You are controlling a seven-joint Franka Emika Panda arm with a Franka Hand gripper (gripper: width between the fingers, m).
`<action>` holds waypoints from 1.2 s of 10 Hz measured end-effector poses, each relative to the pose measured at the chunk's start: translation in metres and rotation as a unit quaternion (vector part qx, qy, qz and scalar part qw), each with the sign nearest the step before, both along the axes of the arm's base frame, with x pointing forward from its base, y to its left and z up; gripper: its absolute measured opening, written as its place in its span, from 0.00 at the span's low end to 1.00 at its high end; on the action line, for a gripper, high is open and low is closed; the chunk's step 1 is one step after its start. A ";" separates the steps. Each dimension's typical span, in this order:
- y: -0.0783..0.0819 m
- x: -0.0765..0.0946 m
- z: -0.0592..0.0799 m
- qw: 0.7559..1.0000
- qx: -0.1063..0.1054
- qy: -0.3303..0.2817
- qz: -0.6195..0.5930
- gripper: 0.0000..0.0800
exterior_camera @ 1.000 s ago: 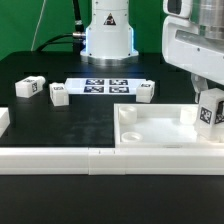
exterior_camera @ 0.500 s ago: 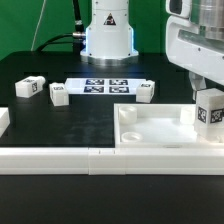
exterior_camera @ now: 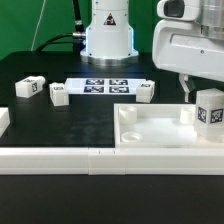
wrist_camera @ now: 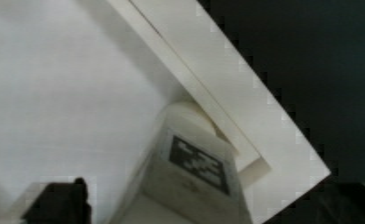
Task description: Assemble one leg
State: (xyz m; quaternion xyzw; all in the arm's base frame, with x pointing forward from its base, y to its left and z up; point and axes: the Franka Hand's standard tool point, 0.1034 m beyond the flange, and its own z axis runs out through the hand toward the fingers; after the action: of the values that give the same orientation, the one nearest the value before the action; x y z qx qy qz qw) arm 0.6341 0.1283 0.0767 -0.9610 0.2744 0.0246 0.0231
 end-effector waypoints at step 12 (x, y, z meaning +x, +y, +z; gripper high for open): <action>-0.006 0.004 0.001 0.958 0.005 -0.022 0.285 0.37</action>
Offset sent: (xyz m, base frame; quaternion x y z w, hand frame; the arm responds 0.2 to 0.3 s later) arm -0.0009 0.0020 0.0046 -0.0049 0.0027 -0.2600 0.9656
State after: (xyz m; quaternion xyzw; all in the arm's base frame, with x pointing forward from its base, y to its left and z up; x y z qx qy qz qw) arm 0.6377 0.1219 0.0774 -0.9995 -0.0119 0.0102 0.0261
